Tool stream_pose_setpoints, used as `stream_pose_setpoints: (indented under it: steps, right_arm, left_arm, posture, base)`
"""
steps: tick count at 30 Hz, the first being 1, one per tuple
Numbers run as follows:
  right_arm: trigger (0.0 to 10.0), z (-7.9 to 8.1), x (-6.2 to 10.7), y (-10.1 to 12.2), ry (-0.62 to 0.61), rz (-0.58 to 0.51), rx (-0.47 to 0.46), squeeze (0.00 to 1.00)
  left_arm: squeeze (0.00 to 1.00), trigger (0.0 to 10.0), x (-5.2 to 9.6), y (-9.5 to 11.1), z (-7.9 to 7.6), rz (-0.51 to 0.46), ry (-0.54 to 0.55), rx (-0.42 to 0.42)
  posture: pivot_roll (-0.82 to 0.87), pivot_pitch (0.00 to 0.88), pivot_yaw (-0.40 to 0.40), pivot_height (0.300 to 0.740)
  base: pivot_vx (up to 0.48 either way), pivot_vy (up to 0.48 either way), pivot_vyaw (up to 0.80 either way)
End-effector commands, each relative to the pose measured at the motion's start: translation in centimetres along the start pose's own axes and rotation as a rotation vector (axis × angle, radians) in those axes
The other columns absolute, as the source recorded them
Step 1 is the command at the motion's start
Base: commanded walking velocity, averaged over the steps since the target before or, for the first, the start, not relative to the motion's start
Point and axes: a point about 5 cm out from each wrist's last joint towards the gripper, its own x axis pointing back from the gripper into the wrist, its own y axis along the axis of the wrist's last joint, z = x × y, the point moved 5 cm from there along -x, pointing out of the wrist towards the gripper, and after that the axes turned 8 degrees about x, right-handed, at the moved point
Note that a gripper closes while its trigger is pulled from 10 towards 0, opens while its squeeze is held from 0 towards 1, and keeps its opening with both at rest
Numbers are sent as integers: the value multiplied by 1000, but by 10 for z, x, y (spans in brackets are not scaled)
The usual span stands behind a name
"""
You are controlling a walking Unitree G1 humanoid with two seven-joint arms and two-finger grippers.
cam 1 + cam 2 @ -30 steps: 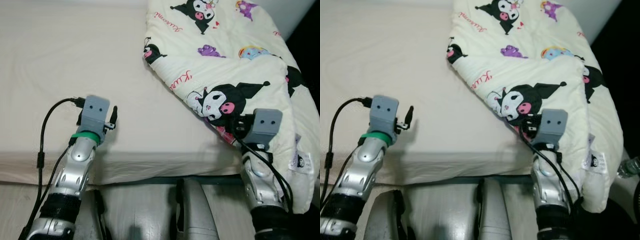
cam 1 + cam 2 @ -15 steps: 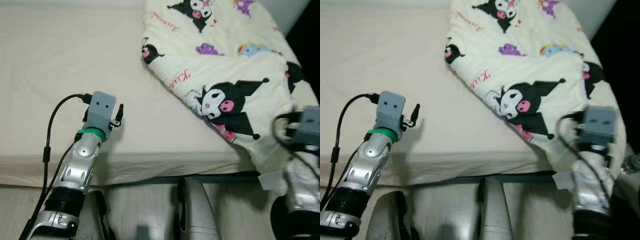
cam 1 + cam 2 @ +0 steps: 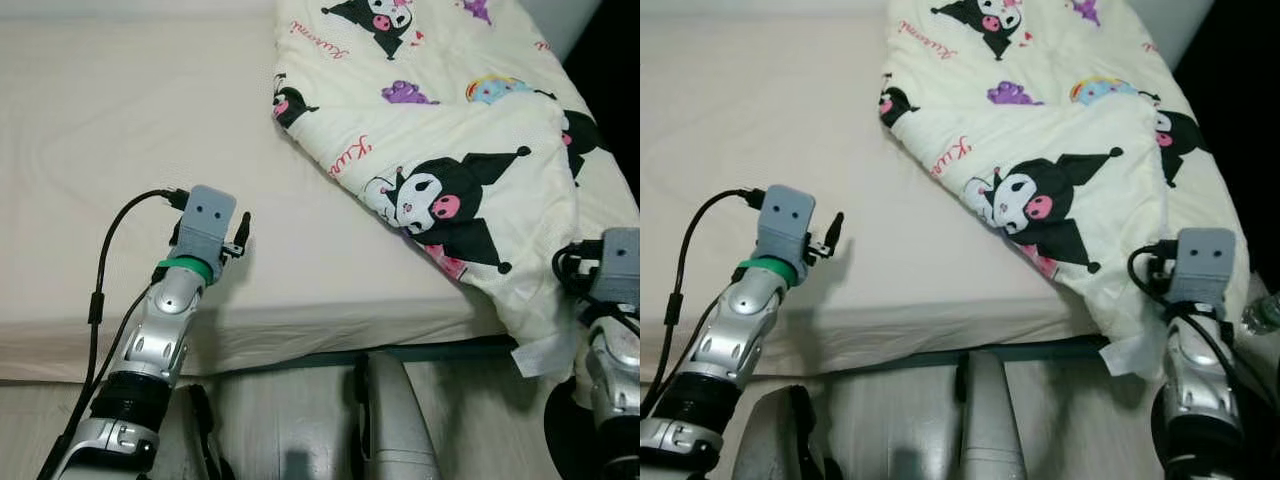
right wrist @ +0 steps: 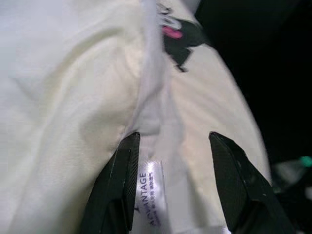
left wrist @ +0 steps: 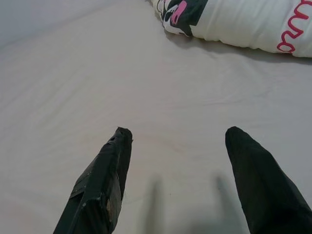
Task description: Clean up the room
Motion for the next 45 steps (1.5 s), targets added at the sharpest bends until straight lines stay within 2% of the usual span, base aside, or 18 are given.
stream_pose_setpoints:
  steps: [1,4,5,10,11,12,13,14,15,17,22,26,27,28,29,36,39,45]
  right_arm:
    - [10000,10,2,-15,47,66,-56,0]
    - [10000,17,2,-19,81,84,-80,0]
    - [10000,36,0,-21,138,97,-102,0]
    - [10000,38,-2,-12,147,55,-131,0]
    - [10000,31,-8,12,129,-44,-229,290]
    - [10000,31,-8,12,129,-44,-229,290]
    - [10000,21,-11,33,101,-130,-309,1000]
    - [10000,21,-11,33,101,-130,-309,1000]
    - [10000,0,-13,53,39,-225,-412,1000]
    - [10000,-28,-12,69,-54,-316,-539,1000]
    - [10000,-44,-11,65,-116,-330,-612,1000]
    - [10000,-47,-12,40,-166,-233,-614,1000]
    - [10000,-47,-12,27,-176,-188,-627,333]
    - [10000,-47,-12,27,-176,-188,-627,333]
    - [10000,-45,-10,17,-176,-151,-649,0]
    - [10000,-17,-14,7,-17,-84,-708,0]
    - [10000,-13,-15,8,6,-81,-709,0]
    - [10000,20,-26,31,195,-116,-655,0]
  left_arm:
    - [0,10000,3,-8,2,23,0,-6]
    - [0,10000,4,-8,3,22,2,-7]
    - [0,10000,7,-8,8,24,13,-16]
    - [0,10000,7,-8,10,23,15,-20]
    - [0,10000,7,-8,10,23,13,-24]
    - [0,10000,7,-8,10,23,13,-24]
    - [0,10000,7,-8,10,22,10,-26]
    - [0,10000,7,-8,10,22,10,-26]
    - [0,10000,6,-7,10,21,7,-28]
    - [0,10000,6,-6,10,19,3,-34]
    - [0,10000,6,-5,13,18,4,-41]
    - [0,10000,6,-5,15,22,-1,-48]
    - [0,10000,5,-5,14,22,-6,-51]
    - [0,10000,5,-5,14,22,-6,-51]
    - [0,10000,4,-4,12,21,-10,-51]
    - [0,10000,5,-2,15,22,-20,-66]
    - [0,10000,6,-2,16,23,-17,-68]
    - [0,10000,7,-2,17,21,-8,-66]
  posture:
    - [-208,170,102,540]
    - [-208,170,102,540]
    - [-180,168,104,540]
    - [-178,167,107,540]
    - [-176,165,113,540]
    - [-176,165,113,540]
    - [-175,165,116,540]
    - [-175,165,116,540]
    - [-164,162,121,540]
    - [-164,162,121,540]
    - [-151,161,132,540]
    - [-160,163,147,540]
    - [-159,165,151,540]
    - [-159,165,151,540]
    - [-158,167,154,540]
    - [-132,174,167,540]
    - [-132,174,167,540]
    - [-119,175,157,540]
  base:
    - [0,0,0]
    - [0,0,0]
    - [0,0,0]
    - [0,0,0]
    - [0,0,0]
    - [0,0,0]
    - [0,0,0]
    - [0,0,0]
    - [0,0,0]
    - [0,0,0]
    - [0,0,0]
    - [0,0,0]
    - [0,0,0]
    - [0,0,0]
    - [0,0,0]
    - [0,0,0]
    - [0,0,0]
    - [0,0,0]
